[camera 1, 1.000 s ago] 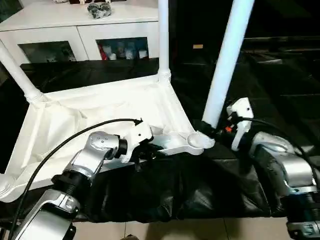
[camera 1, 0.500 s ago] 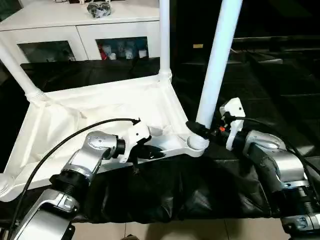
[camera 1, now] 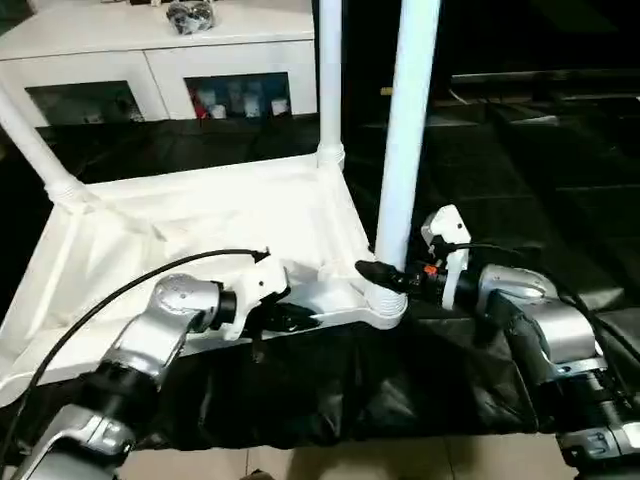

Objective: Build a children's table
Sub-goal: Insert table leg to table base

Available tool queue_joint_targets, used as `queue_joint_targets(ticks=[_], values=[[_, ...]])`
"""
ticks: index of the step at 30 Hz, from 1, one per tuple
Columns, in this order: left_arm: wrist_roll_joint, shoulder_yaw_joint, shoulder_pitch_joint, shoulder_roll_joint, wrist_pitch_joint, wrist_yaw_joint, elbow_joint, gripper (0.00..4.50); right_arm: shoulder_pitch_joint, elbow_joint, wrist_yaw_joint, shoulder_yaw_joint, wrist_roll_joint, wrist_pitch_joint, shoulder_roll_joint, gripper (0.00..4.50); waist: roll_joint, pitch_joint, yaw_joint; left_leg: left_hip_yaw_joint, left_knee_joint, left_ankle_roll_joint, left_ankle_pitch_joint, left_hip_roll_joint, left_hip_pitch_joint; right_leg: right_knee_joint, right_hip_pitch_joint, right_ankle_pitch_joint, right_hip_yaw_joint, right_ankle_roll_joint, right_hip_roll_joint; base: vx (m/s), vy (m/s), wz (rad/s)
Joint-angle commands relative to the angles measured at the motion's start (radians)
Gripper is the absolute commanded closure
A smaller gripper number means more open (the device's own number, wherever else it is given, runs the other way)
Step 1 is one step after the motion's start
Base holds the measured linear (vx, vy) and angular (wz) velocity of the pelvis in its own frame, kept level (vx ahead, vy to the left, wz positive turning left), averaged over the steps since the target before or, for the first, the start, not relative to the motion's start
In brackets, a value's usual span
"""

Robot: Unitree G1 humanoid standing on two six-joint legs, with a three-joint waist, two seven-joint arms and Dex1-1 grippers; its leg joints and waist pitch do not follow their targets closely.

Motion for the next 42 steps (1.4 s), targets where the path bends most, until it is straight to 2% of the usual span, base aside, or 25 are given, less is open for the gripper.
queue_joint_targets(ticks=[1,3,4,6,7,8,10,11,12,13,14,16,17,19,23,24,26,27,29,31,35,42], values=[[-0.017,-0.002,0.012,0.014,0.010,-0.042,-0.037,4.50,0.004,0.022,-0.002,0.021,-0.024,-0.006,-0.001,2.62,-0.013,-0.055,0.007,-0.020,-0.076,0.102,-0.011,0.074,0.003,-0.061,0.050,0.117,0.036,-0.316,-0.088,0.000,0.000,0.00],[-0.018,0.001,0.012,0.018,0.012,-0.043,-0.038,4.50,0.014,0.019,0.001,0.022,-0.023,-0.007,-0.001,2.62,-0.014,-0.054,0.007,-0.020,-0.076,0.102,-0.013,0.074,0.003,-0.061,0.051,0.118,0.036,-0.318,-0.088,0.000,0.000,0.00],[-0.019,0.006,0.013,0.021,0.016,-0.040,-0.041,4.50,0.046,0.009,0.001,0.014,-0.017,-0.013,-0.004,2.62,-0.003,-0.054,0.008,-0.022,-0.075,0.100,-0.013,0.074,0.004,-0.060,0.050,0.121,0.037,-0.319,-0.089,0.000,0.000,0.00],[-0.021,0.008,0.014,0.021,0.018,-0.037,-0.043,4.50,0.062,0.006,-0.001,0.006,-0.011,-0.016,-0.004,2.62,-0.009,-0.056,0.009,-0.021,-0.075,0.102,-0.007,0.076,0.005,-0.059,0.051,0.150,0.038,-0.318,-0.088,0.000,0.000,0.00],[-0.026,0.011,0.018,0.019,0.028,-0.026,-0.055,4.50,0.084,0.006,-0.002,-0.009,-0.006,-0.031,-0.002,2.62,-0.003,-0.056,0.010,-0.022,-0.075,0.104,-0.004,0.075,0.004,-0.057,0.051,0.162,0.036,-0.320,-0.089,0.000,0.000,0.00],[-0.027,0.011,0.019,0.018,0.031,-0.024,-0.057,4.50,0.099,0.011,-0.009,-0.023,0.001,-0.042,0.004,2.62,-0.007,-0.057,0.010,-0.021,-0.074,0.105,-0.008,0.076,0.005,-0.058,0.051,0.171,0.037,-0.322,-0.090,0.000,0.000,0.00],[-0.027,0.011,0.020,0.017,0.033,-0.021,-0.060,4.50,0.111,0.015,-0.014,-0.034,0.006,-0.051,0.009,2.62,-0.003,-0.056,0.012,-0.021,-0.076,0.102,-0.020,0.076,0.006,-0.060,0.050,0.163,0.036,-0.325,-0.088,0.000,0.000,0.00],[-0.028,0.013,0.019,0.013,0.037,-0.016,-0.060,4.50,0.130,0.032,-0.030,-0.058,0.018,-0.072,0.026,2.62,-0.004,-0.056,0.011,-0.021,-0.076,0.100,-0.022,0.076,0.006,-0.059,0.050,0.161,0.036,-0.326,-0.087,0.000,0.000,0.00],[-0.028,0.013,0.018,0.008,0.038,-0.012,-0.058,4.50,0.149,0.051,-0.045,-0.084,0.032,-0.093,0.045,2.62,0.009,-0.056,0.013,-0.022,-0.076,0.096,-0.030,0.077,0.008,-0.059,0.047,0.158,0.037,-0.329,-0.090,0.000,0.000,0.00],[-0.027,0.013,0.016,0.004,0.037,-0.009,-0.055,4.50,0.162,0.069,-0.060,-0.103,0.040,-0.114,0.060,2.62,0.002,-0.057,0.012,-0.021,-0.077,0.089,-0.043,0.078,0.008,-0.062,0.049,0.156,0.037,-0.332,-0.091,0.000,0.000,0.00],[-0.027,0.012,0.016,0.003,0.037,-0.008,-0.055,4.50,0.165,0.073,-0.063,-0.107,0.042,-0.119,0.063,2.62,0.000,-0.057,0.012,-0.022,-0.079,0.086,-0.045,0.077,0.007,-0.061,0.051,0.162,0.036,-0.333,-0.089,0.000,0.000,0.00],[-0.026,0.011,0.013,0.000,0.036,-0.005,-0.052,4.50,0.175,0.083,-0.065,-0.115,0.047,-0.136,0.072,2.62,0.001,-0.055,0.011,-0.022,-0.081,0.081,-0.053,0.076,0.008,-0.062,0.051,0.147,0.034,-0.329,-0.088,0.000,0.000,0.00],[-0.024,0.011,0.009,-0.004,0.034,-0.002,-0.047,4.50,0.185,0.085,-0.068,-0.120,0.049,-0.152,0.079,2.62,0.009,-0.053,0.010,-0.021,-0.082,0.075,-0.069,0.077,0.010,-0.066,0.048,0.133,0.035,-0.326,-0.087,0.000,0.000,0.00],[-0.016,0.014,-0.002,-0.013,0.023,0.014,-0.035,4.50,0.211,0.080,-0.072,-0.128,0.057,-0.181,0.093,2.62,0.006,-0.053,0.012,-0.021,-0.083,0.069,-0.082,0.078,0.008,-0.066,0.051,0.126,0.037,-0.323,-0.090,0.000,0.000,0.00],[-0.010,0.017,-0.011,-0.019,0.026,0.022,-0.027,4.50,0.257,0.045,-0.081,-0.109,0.023,-0.248,0.098,2.62,0.005,-0.053,0.015,-0.022,-0.086,0.065,-0.087,0.078,0.009,-0.068,0.050,0.113,0.037,-0.309,-0.089,0.000,0.000,0.00],[-0.010,0.018,-0.013,-0.020,0.025,0.025,-0.025,4.50,0.266,0.034,-0.085,-0.109,0.018,-0.268,0.104,2.62,0.000,-0.053,0.014,-0.022,-0.085,0.066,-0.085,0.078,0.008,-0.068,0.051,0.115,0.038,-0.308,-0.089,0.000,0.000,0.00],[-0.009,0.022,-0.017,-0.023,0.022,0.032,-0.018,4.50,0.279,0.017,-0.106,-0.113,0.007,-0.305,0.118,2.62,-0.001,-0.054,0.015,-0.022,-0.085,0.075,-0.076,0.077,0.008,-0.067,0.051,0.117,0.038,-0.304,-0.090,0.000,0.000,0.00],[-0.009,0.023,-0.017,-0.024,0.022,0.034,-0.016,4.50,0.284,0.012,-0.108,-0.111,0.005,-0.313,0.120,2.62,0.001,-0.054,0.016,-0.022,-0.085,0.076,-0.075,0.077,0.008,-0.068,0.049,0.114,0.038,-0.303,-0.090,0.000,0.000,0.00],[-0.008,0.023,-0.017,-0.028,0.020,0.039,-0.014,4.50,0.298,-0.003,-0.111,-0.107,0.006,-0.326,0.129,2.62,-0.005,-0.052,0.016,-0.022,-0.086,0.081,-0.079,0.078,0.007,-0.069,0.048,0.098,0.039,-0.298,-0.091,0.000,0.000,0.00],[-0.007,0.024,-0.016,-0.031,0.019,0.045,-0.012,4.50,0.310,-0.009,-0.112,-0.107,0.007,-0.336,0.139,2.62,-0.004,-0.050,0.015,-0.022,-0.089,0.081,-0.096,0.078,0.006,-0.073,0.047,0.063,0.039,-0.296,-0.091,0.000,0.000,0.00],[-0.006,0.025,-0.014,-0.032,0.021,0.045,-0.017,4.50,0.315,-0.007,-0.112,-0.081,-0.006,-0.338,0.130,2.62,-0.006,-0.050,0.015,-0.022,-0.090,0.079,-0.092,0.078,0.006,-0.074,0.046,0.044,0.039,-0.287,-0.090,0.000,0.000,0.00],[0.001,0.020,-0.008,-0.021,0.018,0.037,-0.023,4.50,0.272,-0.008,-0.039,-0.019,-0.027,-0.266,0.074,2.62,-0.007,-0.050,0.015,-0.022,-0.087,0.088,-0.080,0.077,0.005,-0.073,0.048,0.054,0.040,-0.284,-0.090,0.000,0.000,0.00]])
